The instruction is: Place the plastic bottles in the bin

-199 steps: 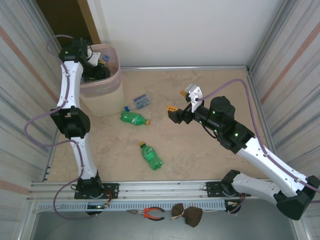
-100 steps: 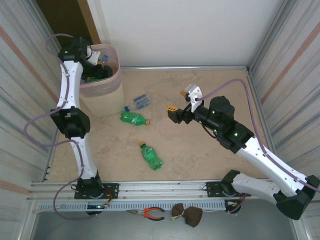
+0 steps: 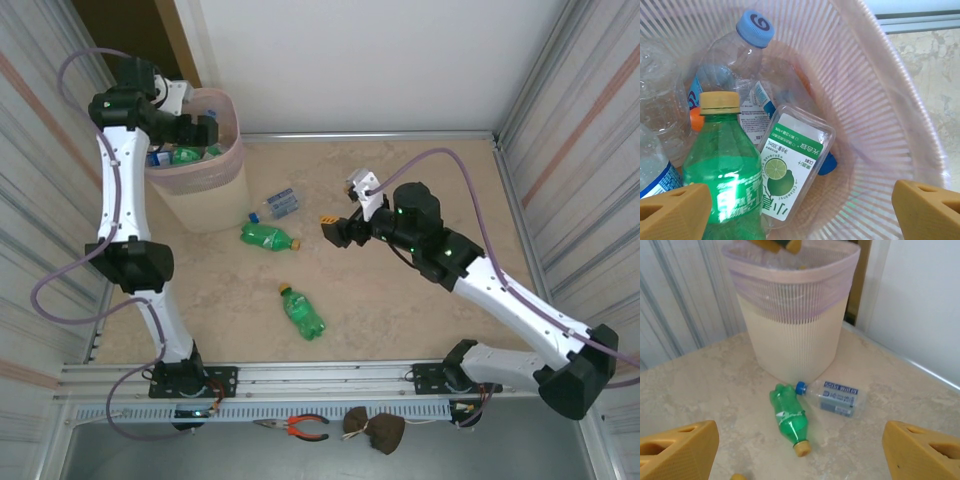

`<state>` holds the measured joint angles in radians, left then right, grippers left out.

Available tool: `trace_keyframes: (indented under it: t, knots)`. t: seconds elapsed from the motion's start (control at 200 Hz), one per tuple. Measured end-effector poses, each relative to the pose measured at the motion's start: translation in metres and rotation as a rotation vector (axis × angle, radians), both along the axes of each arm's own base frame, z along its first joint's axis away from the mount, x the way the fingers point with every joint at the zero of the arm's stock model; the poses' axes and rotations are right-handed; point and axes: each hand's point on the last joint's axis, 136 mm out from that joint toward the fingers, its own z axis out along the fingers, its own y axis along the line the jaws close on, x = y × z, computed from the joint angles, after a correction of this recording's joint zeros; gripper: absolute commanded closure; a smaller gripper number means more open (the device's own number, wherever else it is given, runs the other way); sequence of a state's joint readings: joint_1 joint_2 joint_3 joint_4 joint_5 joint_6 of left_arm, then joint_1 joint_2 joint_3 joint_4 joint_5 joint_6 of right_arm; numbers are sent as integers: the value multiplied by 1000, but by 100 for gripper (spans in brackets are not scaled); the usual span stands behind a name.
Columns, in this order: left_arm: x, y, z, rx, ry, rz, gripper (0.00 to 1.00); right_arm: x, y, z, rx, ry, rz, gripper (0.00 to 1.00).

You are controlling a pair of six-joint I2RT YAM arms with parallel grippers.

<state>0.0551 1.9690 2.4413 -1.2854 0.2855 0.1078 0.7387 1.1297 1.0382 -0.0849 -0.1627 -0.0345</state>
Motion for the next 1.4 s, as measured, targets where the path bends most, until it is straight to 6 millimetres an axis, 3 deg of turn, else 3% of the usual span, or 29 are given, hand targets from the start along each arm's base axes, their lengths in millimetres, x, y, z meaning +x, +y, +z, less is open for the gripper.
trace_keyframes:
  t: [0.361,0.731,0.972,1.232,1.403]
  knots:
    - [-42,-14,7,-67,17,-34,8,21,35,-101,-246,127,199,24]
    - [-92,-28,20,-141,-34,-41,8,44,69,-186,-419,146,377,30]
    - [-110,-31,20,-161,-40,-32,8,61,91,-229,-497,140,431,31]
    - [-114,-31,16,-161,-42,-31,8,77,111,-262,-554,131,458,32]
    - [-118,-31,16,-169,-50,-22,8,81,117,-283,-591,142,471,38]
